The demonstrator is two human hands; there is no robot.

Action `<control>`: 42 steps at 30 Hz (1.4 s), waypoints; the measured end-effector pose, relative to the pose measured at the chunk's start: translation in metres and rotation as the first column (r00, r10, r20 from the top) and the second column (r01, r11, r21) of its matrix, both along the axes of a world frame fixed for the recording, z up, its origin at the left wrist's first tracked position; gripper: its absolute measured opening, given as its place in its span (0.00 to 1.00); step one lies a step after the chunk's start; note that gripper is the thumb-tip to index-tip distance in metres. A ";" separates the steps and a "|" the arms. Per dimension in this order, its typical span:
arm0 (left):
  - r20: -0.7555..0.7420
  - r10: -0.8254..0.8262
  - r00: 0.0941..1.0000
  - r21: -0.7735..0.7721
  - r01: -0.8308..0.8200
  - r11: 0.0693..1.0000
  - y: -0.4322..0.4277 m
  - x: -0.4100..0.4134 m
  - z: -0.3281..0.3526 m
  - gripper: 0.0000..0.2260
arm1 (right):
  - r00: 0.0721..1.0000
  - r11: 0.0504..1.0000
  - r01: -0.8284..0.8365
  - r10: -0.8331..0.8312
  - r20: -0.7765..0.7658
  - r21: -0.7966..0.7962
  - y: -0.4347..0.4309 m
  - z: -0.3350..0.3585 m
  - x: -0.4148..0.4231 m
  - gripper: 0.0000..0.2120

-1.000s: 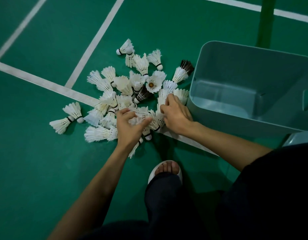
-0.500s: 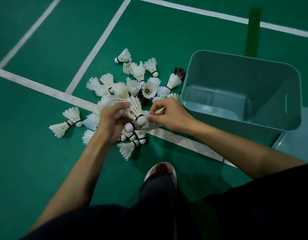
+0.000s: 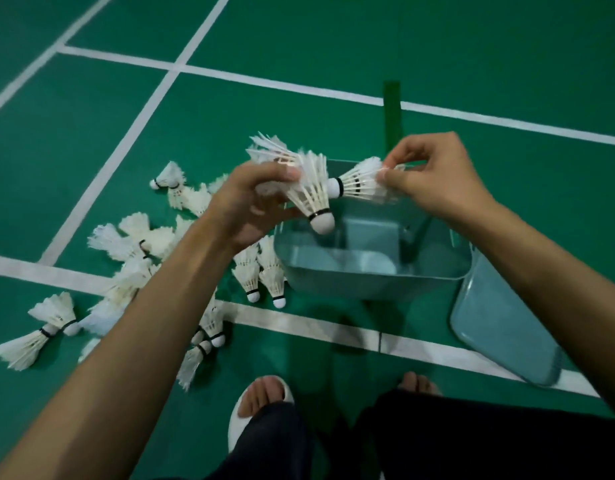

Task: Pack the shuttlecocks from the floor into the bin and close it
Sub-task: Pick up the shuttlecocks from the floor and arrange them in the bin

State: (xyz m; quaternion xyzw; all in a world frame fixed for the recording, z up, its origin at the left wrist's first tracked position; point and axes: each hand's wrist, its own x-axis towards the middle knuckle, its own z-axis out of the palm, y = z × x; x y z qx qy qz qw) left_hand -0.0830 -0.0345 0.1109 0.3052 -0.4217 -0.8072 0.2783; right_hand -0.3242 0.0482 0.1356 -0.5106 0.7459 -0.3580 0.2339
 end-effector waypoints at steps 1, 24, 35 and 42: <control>0.078 -0.036 0.996 -0.075 0.042 0.996 -0.002 -0.015 -0.002 0.10 | 0.999 0.999 0.044 -0.044 -0.026 0.007 0.002 -0.003 -0.012 0.05; 0.521 0.213 0.826 -0.691 0.263 0.673 -0.004 -0.108 -0.092 0.08 | 0.940 0.949 0.282 -0.302 0.160 0.139 -0.018 -0.106 -0.029 0.04; 0.577 0.247 0.779 -0.634 0.236 0.736 -0.007 -0.094 -0.110 0.09 | 0.620 0.781 0.278 -0.591 0.516 0.560 -0.025 -0.117 -0.053 0.08; 0.806 0.359 0.471 -0.590 0.581 0.561 0.003 -0.090 -0.112 0.06 | 0.656 0.691 0.268 -0.641 0.398 0.671 -0.065 -0.154 -0.034 0.08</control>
